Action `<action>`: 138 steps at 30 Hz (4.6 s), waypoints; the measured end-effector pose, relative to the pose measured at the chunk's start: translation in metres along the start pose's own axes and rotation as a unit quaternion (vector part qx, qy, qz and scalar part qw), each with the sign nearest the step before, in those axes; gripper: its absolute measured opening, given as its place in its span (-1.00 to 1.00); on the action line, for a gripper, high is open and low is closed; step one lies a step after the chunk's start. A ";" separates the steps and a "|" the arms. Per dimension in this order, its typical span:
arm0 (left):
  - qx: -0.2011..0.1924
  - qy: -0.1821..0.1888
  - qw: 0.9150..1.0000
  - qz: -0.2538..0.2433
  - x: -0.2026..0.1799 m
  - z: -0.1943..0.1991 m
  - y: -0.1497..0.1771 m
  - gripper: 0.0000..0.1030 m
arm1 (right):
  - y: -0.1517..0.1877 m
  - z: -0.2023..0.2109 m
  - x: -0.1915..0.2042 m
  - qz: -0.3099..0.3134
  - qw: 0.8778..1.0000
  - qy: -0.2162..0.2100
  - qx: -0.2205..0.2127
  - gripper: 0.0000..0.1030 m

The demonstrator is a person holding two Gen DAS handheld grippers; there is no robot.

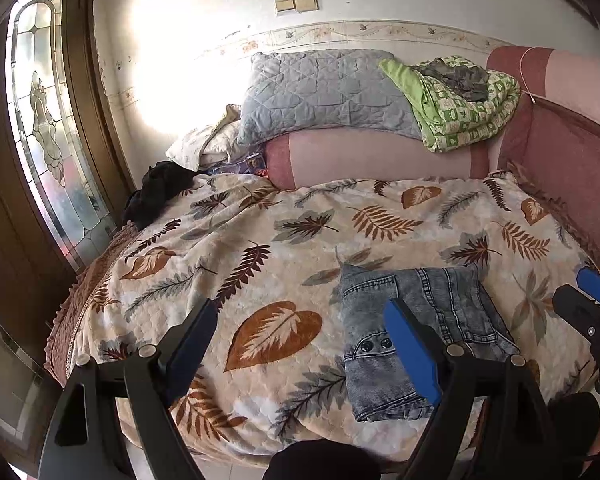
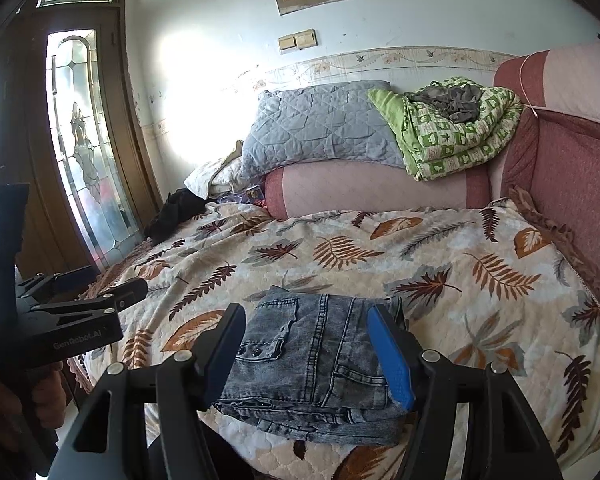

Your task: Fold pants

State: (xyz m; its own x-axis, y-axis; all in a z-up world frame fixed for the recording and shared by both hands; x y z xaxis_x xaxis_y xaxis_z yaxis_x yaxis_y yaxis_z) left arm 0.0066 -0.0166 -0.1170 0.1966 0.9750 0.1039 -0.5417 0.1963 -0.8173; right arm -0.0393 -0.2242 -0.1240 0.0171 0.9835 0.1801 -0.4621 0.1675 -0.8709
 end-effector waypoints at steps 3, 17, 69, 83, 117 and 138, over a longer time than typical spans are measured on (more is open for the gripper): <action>0.001 0.000 1.000 0.002 0.000 0.000 0.001 0.67 | 0.000 0.000 0.001 0.000 1.000 0.001 0.001 0.30; -0.004 -0.002 1.000 0.001 0.000 0.004 -0.002 0.67 | 0.000 0.000 0.002 0.001 1.000 -0.001 0.004 0.30; -0.007 0.003 1.000 -0.030 -0.020 0.013 -0.006 0.67 | 0.002 0.012 -0.025 -0.026 1.000 0.016 -0.005 0.31; 0.000 0.005 0.999 -0.038 -0.025 0.008 -0.002 0.67 | 0.004 0.011 -0.030 -0.035 0.999 0.018 0.002 0.31; 0.014 0.000 0.999 -0.041 -0.023 -0.004 0.005 0.67 | 0.011 0.001 -0.025 -0.029 0.999 0.019 0.019 0.31; 0.023 -0.028 0.999 -0.021 -0.004 -0.022 0.015 0.67 | 0.016 -0.006 -0.014 -0.013 0.999 0.011 0.031 0.30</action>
State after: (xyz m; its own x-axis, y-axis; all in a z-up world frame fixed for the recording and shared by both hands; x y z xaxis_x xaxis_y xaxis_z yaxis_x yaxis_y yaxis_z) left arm 0.0158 -0.0201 -0.1425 0.1739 0.9700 0.1697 -0.5717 0.2398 -0.7846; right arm -0.0411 -0.2350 -0.1434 0.0486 0.9802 0.1920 -0.5155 0.1893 -0.8357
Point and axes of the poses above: each gripper's, at about its wrist camera, not at the fingertips, and z roughly against the way its jaws point, x to its left, y to its underside, the point moved 4 cm from there along -z, roughly the way its jaws point, and after that the axes turned 4 degrees about y, right-handed, at the moved point
